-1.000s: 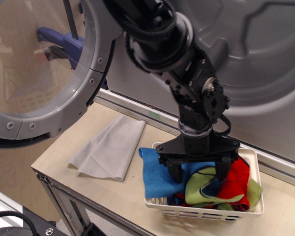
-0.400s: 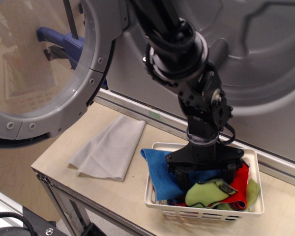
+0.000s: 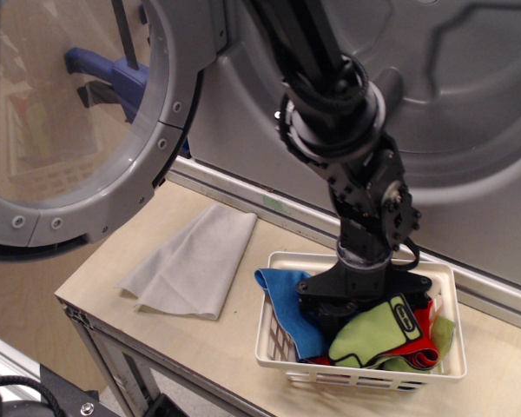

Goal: Put clothes in laundry machine

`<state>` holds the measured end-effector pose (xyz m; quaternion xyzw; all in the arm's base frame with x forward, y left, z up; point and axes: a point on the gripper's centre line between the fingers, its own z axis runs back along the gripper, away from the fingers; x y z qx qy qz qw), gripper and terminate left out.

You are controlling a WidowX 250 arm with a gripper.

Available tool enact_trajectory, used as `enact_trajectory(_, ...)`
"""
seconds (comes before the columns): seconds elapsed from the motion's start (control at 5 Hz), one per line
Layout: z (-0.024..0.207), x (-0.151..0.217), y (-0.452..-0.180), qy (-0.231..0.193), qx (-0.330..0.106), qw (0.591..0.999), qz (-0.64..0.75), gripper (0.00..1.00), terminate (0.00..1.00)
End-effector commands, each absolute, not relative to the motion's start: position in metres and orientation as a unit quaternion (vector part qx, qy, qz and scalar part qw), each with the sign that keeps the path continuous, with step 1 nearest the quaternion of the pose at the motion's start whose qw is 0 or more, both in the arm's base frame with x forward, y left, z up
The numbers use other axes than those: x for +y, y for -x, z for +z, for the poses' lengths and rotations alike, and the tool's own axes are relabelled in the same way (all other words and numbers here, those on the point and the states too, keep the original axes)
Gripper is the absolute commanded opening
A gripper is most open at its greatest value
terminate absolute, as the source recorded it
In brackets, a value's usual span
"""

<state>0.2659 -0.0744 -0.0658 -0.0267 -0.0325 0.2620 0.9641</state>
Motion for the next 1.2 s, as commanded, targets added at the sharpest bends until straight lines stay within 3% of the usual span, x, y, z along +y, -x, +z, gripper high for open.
enact_trajectory(0.0,-0.037,-0.070,-0.273,0.024,-0.066,0.959,0.274,0.00,0.00)
enact_trajectory(0.4,0.018,-0.067,-0.273,-0.015,-0.155,0.951,0.267,0.00,0.00)
enact_trajectory(1.0,0.104,-0.088,-0.274,-0.019,-0.326,0.918,0.226,0.00,0.00)
